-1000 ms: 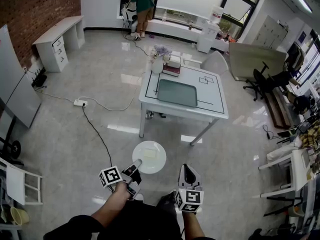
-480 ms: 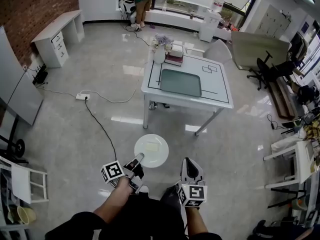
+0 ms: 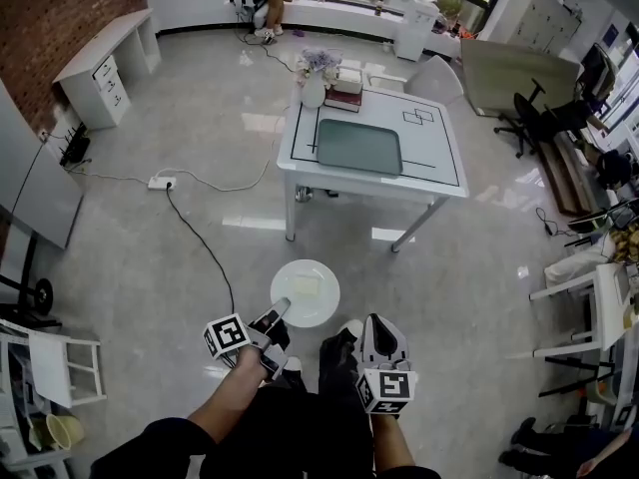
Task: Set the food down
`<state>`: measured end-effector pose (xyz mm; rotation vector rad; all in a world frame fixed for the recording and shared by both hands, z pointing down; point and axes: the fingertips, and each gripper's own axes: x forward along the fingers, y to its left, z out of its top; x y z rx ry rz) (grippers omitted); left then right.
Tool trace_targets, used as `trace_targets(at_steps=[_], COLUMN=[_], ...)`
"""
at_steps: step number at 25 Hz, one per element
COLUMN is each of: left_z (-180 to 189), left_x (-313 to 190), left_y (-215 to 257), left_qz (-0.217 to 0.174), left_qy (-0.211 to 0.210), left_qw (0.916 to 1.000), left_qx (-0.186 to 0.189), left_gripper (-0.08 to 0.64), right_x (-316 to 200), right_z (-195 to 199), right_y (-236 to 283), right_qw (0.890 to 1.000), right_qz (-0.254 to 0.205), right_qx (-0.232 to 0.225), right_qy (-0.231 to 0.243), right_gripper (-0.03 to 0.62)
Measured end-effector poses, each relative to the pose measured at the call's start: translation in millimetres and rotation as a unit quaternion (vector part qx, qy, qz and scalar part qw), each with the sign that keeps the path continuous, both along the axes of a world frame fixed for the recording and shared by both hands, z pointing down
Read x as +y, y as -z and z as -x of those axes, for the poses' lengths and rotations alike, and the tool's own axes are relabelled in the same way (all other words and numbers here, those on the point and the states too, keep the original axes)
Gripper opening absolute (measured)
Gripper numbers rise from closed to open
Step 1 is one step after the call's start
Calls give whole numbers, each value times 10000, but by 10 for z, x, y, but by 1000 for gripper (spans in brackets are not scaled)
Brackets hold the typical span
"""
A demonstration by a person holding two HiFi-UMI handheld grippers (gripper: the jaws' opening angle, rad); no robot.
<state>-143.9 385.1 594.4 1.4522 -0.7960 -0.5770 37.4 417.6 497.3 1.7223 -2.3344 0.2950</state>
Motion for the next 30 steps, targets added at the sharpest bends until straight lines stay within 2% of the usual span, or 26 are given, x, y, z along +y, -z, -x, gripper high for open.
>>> trace_targets(at_steps=[5, 13, 30], left_z=[-123, -221, -494], left_x=[-132, -482, -1966], left_y=[-92, -168, -165], left_qz=[76, 161, 244], left_qy=[-13, 28, 109], left_qw=[10000, 9999, 9994], left_qx=[-13, -30, -223], left_gripper=[20, 20, 20], right_x=[-110, -546, -2168], right_z=[-210, -196, -385], right_y=[-96, -137, -220], right_qw=[9999, 9996, 9982], right_qz=[114, 256, 369], right_qx=[-20, -95, -197], right_qy=[-78, 122, 431], right_gripper=[9, 9, 9])
